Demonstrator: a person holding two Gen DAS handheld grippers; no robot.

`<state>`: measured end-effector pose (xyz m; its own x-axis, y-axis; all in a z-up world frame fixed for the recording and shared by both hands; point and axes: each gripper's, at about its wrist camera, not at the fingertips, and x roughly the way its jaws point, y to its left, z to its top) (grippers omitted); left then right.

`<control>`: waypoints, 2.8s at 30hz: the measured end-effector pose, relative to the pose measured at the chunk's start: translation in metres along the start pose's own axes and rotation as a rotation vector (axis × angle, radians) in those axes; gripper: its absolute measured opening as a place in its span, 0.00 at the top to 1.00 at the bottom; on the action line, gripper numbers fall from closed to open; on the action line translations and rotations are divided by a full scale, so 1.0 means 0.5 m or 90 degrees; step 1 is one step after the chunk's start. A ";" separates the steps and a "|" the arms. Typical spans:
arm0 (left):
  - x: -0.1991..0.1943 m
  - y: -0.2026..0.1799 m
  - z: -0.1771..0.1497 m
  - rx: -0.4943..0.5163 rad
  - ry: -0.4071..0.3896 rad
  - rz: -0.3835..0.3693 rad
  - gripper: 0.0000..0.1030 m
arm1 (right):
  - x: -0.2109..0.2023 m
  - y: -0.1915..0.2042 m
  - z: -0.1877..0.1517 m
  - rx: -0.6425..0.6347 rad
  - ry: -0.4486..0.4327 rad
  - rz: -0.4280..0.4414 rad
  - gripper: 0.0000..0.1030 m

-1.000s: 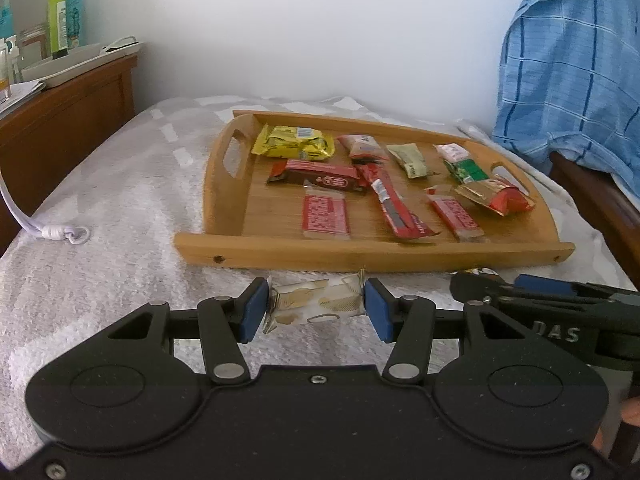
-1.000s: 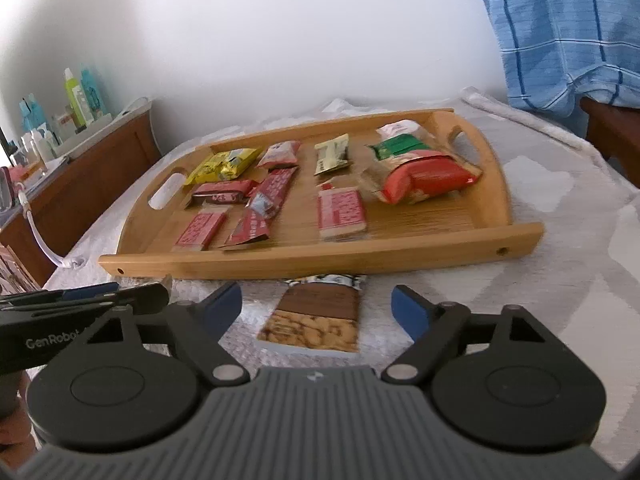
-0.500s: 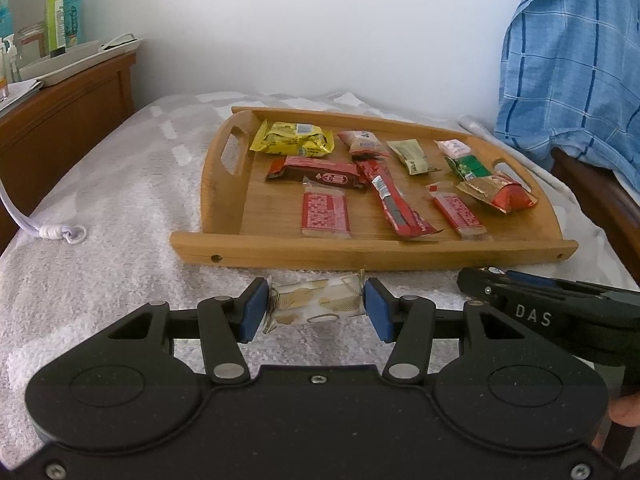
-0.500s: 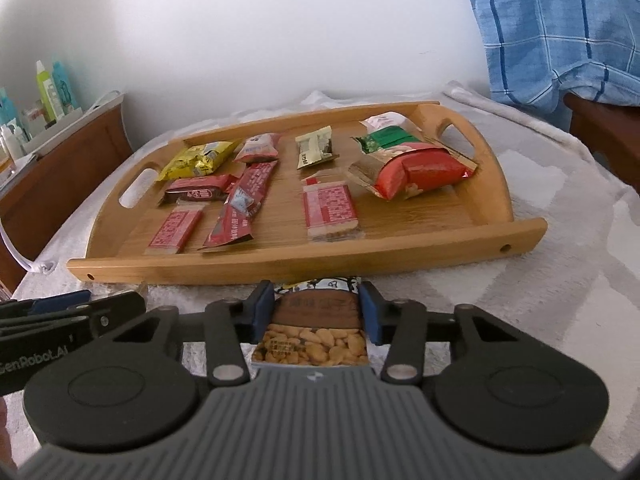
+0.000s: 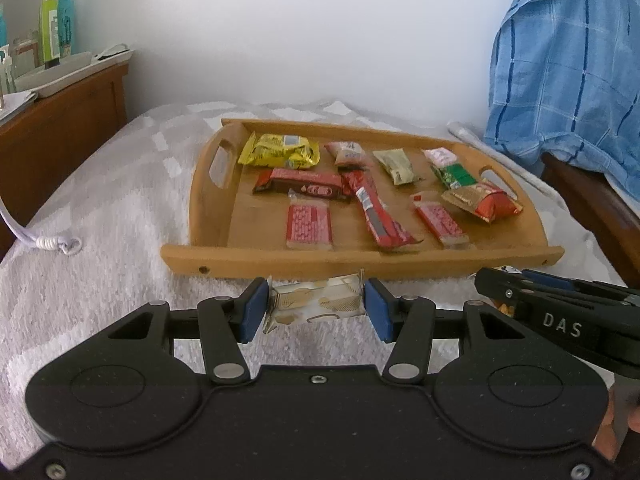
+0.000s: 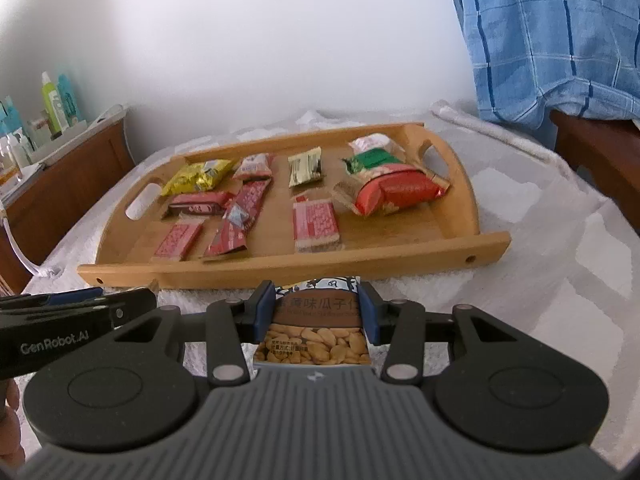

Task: Organize snacks
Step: 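Carry the white-wrapped bar over the tray with the left tool while the right tool carries the peanut bar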

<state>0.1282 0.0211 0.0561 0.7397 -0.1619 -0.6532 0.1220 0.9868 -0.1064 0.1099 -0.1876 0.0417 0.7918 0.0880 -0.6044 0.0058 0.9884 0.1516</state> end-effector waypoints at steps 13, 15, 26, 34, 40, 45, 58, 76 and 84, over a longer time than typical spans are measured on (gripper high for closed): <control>-0.003 -0.010 0.044 0.007 -0.016 -0.013 0.51 | -0.029 -0.007 0.038 -0.007 -0.037 -0.002 0.53; -0.001 -0.009 0.052 0.006 -0.018 -0.015 0.51 | -0.030 -0.008 0.045 -0.008 -0.041 -0.002 0.53; 0.023 -0.008 0.101 0.003 -0.025 -0.020 0.51 | -0.013 -0.015 0.087 -0.007 -0.056 -0.006 0.53; 0.050 0.018 0.158 -0.011 -0.037 -0.027 0.51 | 0.011 -0.053 0.147 0.018 -0.073 -0.001 0.53; 0.081 0.037 0.207 -0.027 -0.036 -0.029 0.51 | 0.037 -0.069 0.195 0.027 -0.074 0.012 0.53; 0.114 0.050 0.223 -0.032 -0.019 -0.029 0.51 | 0.065 -0.065 0.221 0.015 -0.063 0.023 0.53; 0.180 0.074 0.195 -0.022 0.024 0.002 0.51 | 0.161 -0.045 0.225 0.051 0.014 0.083 0.53; 0.220 0.069 0.178 -0.006 0.034 0.006 0.51 | 0.235 0.017 0.195 0.022 0.055 0.099 0.52; 0.227 0.073 0.176 -0.007 0.029 0.003 0.51 | 0.249 0.026 0.191 0.005 0.054 0.084 0.52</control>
<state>0.2748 0.0386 0.0441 0.7096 -0.1576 -0.6868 0.1112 0.9875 -0.1118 0.2668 -0.1754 0.0431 0.7310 0.2278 -0.6432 -0.0895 0.9665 0.2407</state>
